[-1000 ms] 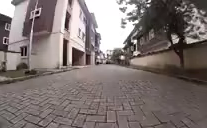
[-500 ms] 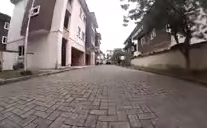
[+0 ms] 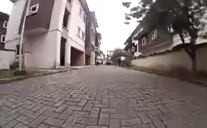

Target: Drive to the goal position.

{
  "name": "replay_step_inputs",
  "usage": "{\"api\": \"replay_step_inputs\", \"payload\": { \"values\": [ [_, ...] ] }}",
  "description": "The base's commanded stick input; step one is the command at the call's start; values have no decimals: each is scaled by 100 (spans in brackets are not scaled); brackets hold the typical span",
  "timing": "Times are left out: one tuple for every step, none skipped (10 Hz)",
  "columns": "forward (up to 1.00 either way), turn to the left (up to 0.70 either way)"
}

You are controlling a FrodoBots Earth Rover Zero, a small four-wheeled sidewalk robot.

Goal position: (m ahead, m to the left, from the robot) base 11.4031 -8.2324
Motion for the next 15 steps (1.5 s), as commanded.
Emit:
{"api": "replay_step_inputs", "payload": {
  "values": [
    [70, 0],
    [70, 0],
    [70, 0],
    [70, 0],
    [70, 0],
    [70, 0],
    [70, 0],
    [70, 0],
    [70, 0],
    [70, 0],
    [70, 0],
    [70, 0],
    [70, 0],
    [70, 0],
    [70, 0]
  ]
}}
